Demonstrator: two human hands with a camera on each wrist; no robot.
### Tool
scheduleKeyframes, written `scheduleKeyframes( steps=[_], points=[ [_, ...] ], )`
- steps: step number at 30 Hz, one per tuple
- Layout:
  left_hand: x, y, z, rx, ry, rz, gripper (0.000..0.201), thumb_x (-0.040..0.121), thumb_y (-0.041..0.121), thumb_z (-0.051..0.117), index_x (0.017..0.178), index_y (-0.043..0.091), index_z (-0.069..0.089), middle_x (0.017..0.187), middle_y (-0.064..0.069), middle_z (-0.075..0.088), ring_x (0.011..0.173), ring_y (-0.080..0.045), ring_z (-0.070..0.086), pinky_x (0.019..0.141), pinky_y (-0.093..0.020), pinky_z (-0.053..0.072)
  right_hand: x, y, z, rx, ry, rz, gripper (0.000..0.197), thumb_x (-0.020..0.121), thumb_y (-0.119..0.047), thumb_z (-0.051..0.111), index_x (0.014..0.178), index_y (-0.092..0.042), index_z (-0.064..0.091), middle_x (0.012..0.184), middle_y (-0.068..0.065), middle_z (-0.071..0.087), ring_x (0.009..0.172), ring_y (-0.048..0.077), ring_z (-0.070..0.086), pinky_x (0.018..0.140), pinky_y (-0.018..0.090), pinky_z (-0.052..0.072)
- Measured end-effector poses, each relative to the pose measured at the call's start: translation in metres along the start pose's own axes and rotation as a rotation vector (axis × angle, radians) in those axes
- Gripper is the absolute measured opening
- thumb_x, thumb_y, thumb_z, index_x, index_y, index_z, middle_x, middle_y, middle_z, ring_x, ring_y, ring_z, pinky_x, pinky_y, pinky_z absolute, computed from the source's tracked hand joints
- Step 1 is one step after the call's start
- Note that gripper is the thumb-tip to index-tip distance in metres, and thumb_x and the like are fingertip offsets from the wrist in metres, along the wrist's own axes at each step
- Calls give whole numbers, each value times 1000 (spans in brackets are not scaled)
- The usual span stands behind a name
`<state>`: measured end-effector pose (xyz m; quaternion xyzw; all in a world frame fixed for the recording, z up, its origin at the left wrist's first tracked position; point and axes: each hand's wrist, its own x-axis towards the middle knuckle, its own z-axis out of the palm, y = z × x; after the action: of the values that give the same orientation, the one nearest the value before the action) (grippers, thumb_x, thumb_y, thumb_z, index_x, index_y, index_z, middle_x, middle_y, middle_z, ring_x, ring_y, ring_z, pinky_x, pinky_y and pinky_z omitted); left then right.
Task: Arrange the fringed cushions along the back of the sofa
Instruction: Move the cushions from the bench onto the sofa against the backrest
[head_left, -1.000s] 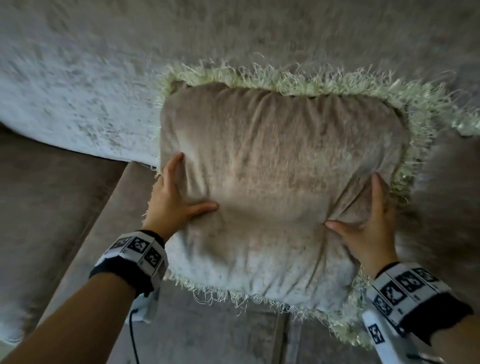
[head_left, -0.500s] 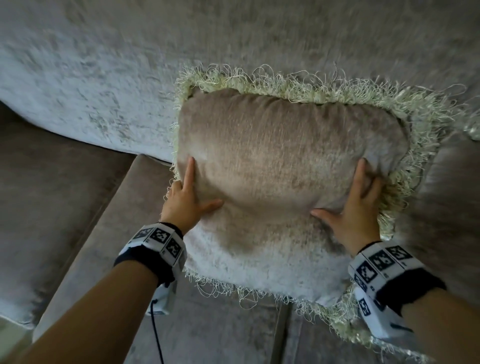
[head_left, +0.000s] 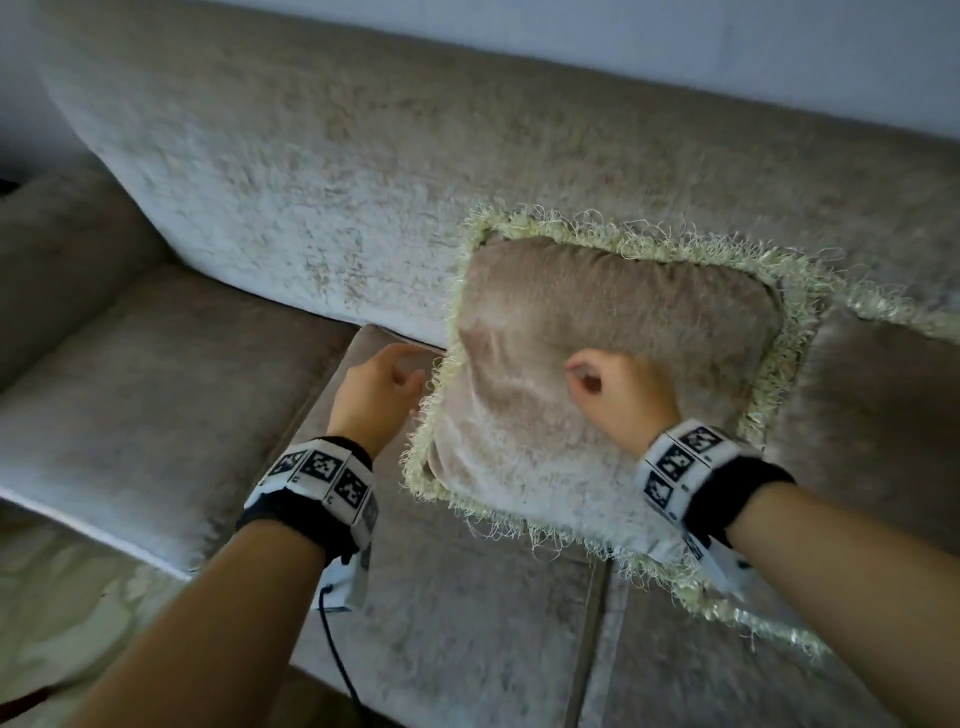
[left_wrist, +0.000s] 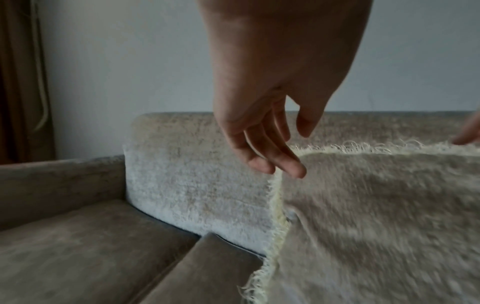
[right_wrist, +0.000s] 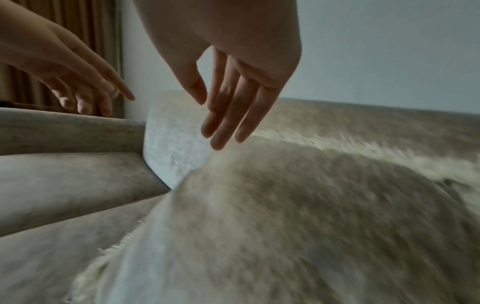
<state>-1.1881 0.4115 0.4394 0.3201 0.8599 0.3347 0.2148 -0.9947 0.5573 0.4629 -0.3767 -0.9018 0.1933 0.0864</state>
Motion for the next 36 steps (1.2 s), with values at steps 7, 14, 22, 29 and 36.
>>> scheduleKeyframes(
  steps=[7, 14, 22, 29, 36],
  points=[
    [-96, -57, -121, 36, 136, -86, 27, 88, 17, 54, 114, 18, 62, 76, -2, 68, 69, -18, 67, 76, -33, 54, -35, -176, 20, -18, -150, -192, 19, 89, -27, 54, 98, -22, 70, 94, 2, 74, 86, 24, 67, 78, 37, 54],
    [-195, -140, -229, -35, 375, -318, 27, 88, 15, 49, 112, 18, 61, 79, -1, 70, 71, -18, 69, 67, -30, 54, -77, -344, 46, -86, -299, -523, 18, 87, -34, 54, 97, -26, 68, 97, 0, 73, 96, 26, 65, 83, 34, 51],
    [-334, -212, -290, -81, 710, -605, 28, 89, 20, 51, 116, 21, 59, 86, -4, 72, 78, -21, 68, 76, -37, 55, -161, -491, 89, -164, -441, -970, 21, 88, -30, 52, 97, -21, 69, 100, 5, 71, 98, 28, 63, 80, 32, 47],
    [-462, -259, -267, -83, 912, -938, 36, 87, 23, 49, 123, 25, 55, 113, -6, 66, 106, -27, 59, 89, -39, 49, -261, -544, 147, -221, -628, -1241, 28, 87, -35, 51, 107, -23, 65, 106, 5, 70, 100, 27, 63, 85, 37, 52],
    [-563, -336, -204, 212, 689, -1265, 79, 82, 54, 58, 146, 37, 15, 149, -13, 24, 139, -28, 19, 111, -41, 26, -309, -507, 262, -544, -1039, -1144, 104, 77, -60, 62, 147, -39, -12, 137, 22, 47, 112, 34, 58, 88, 35, 48]
  ],
)
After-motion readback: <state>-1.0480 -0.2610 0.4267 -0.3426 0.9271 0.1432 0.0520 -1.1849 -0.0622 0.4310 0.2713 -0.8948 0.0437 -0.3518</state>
